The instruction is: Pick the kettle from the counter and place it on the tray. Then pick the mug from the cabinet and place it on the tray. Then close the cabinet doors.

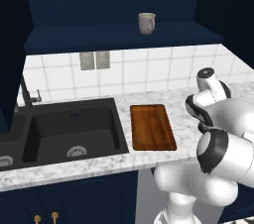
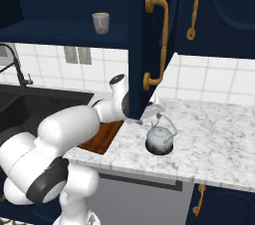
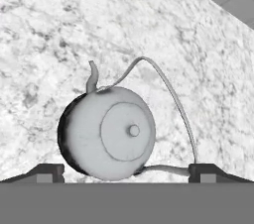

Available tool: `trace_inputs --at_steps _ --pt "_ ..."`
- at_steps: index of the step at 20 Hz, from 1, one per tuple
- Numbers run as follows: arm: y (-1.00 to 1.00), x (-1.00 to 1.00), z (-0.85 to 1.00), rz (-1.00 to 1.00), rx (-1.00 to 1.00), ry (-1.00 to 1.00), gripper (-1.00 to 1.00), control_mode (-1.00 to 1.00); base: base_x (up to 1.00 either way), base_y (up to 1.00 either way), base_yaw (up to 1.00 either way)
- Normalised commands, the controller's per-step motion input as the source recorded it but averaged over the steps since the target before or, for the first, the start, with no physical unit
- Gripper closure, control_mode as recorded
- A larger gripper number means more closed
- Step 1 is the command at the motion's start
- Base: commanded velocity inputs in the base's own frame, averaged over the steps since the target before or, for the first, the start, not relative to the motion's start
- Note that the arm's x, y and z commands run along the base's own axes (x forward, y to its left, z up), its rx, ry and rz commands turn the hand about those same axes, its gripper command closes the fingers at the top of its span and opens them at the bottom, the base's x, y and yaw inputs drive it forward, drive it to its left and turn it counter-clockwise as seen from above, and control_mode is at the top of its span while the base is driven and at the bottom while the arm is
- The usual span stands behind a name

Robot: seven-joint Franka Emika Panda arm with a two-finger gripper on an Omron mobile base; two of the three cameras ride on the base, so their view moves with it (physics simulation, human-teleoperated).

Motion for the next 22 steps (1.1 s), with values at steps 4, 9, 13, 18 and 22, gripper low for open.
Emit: trace_inputs --at_steps 4,9,13,18,22 --pt "-0.33 0.21 0.00 -0.04 -0.04 0.03 -1.00 -1.00 0.00 0.00 0.00" --pt "-0.48 0.18 -0.04 0.00 -0.01 0.00 -1.00 -1.00 0.00 0.00 0.00" --pt "-0.45 0.13 -0.16 0.00 0.00 0.00 -1.00 -1.00 0.00 0.00 0.00" --pt "-0.08 0.21 -0.43 0.02 0.00 0.00 -1.00 -1.00 0.00 0.00 0.00" --pt "-0.11 0.22 -0.22 0.03 0.00 0.00 -1.00 -1.00 0.00 0.00 0.00"
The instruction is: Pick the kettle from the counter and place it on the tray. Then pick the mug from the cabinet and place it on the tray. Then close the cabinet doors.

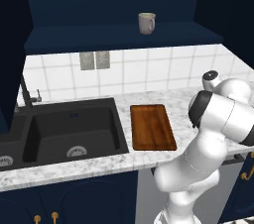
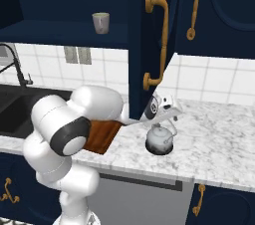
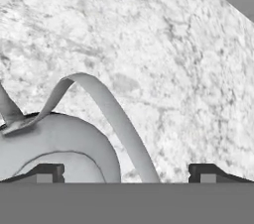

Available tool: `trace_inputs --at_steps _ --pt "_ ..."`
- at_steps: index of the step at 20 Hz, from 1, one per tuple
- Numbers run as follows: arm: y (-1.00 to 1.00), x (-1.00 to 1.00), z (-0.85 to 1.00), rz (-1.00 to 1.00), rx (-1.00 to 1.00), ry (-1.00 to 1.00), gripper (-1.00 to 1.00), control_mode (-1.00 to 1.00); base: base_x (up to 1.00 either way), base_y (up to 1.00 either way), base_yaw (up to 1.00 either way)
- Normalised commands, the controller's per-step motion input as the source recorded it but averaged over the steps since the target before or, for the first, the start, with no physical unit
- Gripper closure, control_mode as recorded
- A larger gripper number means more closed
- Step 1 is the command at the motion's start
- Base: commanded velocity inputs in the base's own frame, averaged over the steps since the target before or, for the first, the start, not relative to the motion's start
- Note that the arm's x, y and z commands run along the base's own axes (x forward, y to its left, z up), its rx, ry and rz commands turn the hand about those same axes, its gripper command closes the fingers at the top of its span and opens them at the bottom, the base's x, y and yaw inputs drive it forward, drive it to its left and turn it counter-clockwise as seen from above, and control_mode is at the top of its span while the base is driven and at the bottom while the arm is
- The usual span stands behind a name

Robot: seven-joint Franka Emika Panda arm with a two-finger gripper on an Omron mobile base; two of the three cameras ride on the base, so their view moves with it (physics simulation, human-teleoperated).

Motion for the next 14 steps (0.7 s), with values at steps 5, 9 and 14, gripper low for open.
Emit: trace_inputs --at_steps 5,9,14 --pt "-0.22 0.12 -0.06 0.03 0.03 0.00 -1.00 -1.00 0.00 0.00 0.00" --pt "-0.27 0.13 -0.06 0.03 0.04 0.00 -1.00 -1.00 0.00 0.00 0.00" --pt "-0.17 -0.01 -0.17 0.05 0.01 0.05 -1.00 -1.00 0.00 0.00 0.00"
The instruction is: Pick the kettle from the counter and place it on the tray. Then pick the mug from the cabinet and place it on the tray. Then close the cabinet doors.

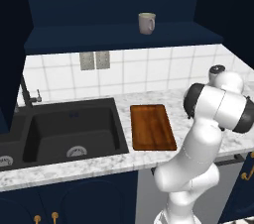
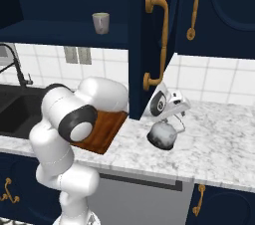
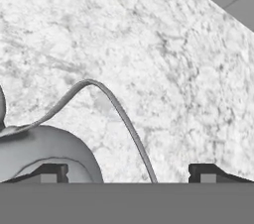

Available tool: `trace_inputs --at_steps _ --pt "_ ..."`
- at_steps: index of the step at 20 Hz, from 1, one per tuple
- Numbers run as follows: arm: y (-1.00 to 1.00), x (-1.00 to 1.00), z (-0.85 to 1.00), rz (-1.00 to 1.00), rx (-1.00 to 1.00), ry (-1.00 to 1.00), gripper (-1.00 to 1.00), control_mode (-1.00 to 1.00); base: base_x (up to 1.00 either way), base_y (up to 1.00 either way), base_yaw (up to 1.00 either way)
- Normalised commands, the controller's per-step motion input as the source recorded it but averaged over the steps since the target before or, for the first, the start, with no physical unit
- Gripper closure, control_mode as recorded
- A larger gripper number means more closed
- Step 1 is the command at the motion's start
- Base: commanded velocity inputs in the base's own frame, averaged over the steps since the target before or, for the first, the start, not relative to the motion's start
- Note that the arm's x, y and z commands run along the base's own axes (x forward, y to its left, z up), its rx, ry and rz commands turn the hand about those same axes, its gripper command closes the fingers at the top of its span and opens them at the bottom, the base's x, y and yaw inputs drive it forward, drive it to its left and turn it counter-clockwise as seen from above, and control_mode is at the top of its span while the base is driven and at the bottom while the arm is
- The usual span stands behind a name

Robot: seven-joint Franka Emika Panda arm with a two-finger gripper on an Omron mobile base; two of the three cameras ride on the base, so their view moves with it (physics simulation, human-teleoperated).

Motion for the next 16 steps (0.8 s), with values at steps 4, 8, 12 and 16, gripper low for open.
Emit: trace_inputs --at_steps 4,8,12,16 --pt "-0.09 -0.19 -0.09 0.11 0.02 0.00 -1.00 -1.00 0.00 0.00 0.00" --pt "0.00 -0.19 -0.14 0.12 0.02 -0.02 -1.00 -1.00 0.00 0.00 0.00" --pt "0.00 -0.03 -0.55 0.08 0.05 -0.02 -1.00 -1.00 0.00 0.00 0.00" --pt "0.00 0.00 -0.41 0.08 0.05 -0.05 -1.00 -1.00 0.00 0.00 0.00"
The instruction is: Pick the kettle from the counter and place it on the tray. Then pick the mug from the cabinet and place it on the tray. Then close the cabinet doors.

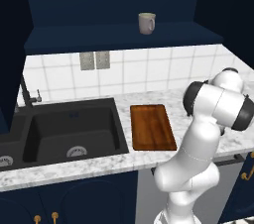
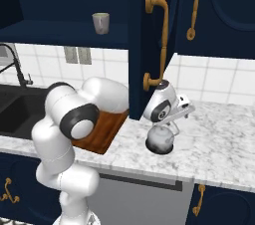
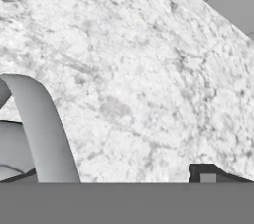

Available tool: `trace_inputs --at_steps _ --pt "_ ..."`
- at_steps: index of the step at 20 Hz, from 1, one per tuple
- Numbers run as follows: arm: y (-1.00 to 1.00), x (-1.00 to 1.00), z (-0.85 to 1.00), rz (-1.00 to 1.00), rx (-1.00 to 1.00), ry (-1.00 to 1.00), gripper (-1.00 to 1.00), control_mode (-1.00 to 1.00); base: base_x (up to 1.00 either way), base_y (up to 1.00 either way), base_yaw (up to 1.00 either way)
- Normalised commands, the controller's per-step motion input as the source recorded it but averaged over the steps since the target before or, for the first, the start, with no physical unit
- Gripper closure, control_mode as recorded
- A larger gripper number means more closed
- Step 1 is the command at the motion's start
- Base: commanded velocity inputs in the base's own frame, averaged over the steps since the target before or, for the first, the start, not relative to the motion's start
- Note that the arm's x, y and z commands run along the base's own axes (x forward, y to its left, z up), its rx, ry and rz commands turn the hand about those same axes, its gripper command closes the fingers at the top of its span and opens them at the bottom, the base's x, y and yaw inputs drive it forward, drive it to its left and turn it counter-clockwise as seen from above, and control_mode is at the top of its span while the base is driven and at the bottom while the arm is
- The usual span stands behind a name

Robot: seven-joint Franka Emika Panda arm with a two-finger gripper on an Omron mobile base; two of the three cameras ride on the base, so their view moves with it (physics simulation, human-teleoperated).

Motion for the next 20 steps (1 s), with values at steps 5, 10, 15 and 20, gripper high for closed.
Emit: trace_inputs --at_steps 5,10,15,20 --pt "0.03 -0.04 -0.09 0.01 -0.05 0.00 1.00 -1.00 0.00 0.00 0.00" --pt "0.32 -0.18 -0.24 0.00 0.00 -0.01 1.00 -1.00 0.00 0.00 0.00" --pt "0.61 -0.38 -0.07 0.00 0.00 -0.09 1.00 -1.00 0.00 0.00 0.00" --pt "0.97 -0.29 0.30 -0.07 0.00 -0.08 1.00 -1.00 0.00 0.00 0.00"
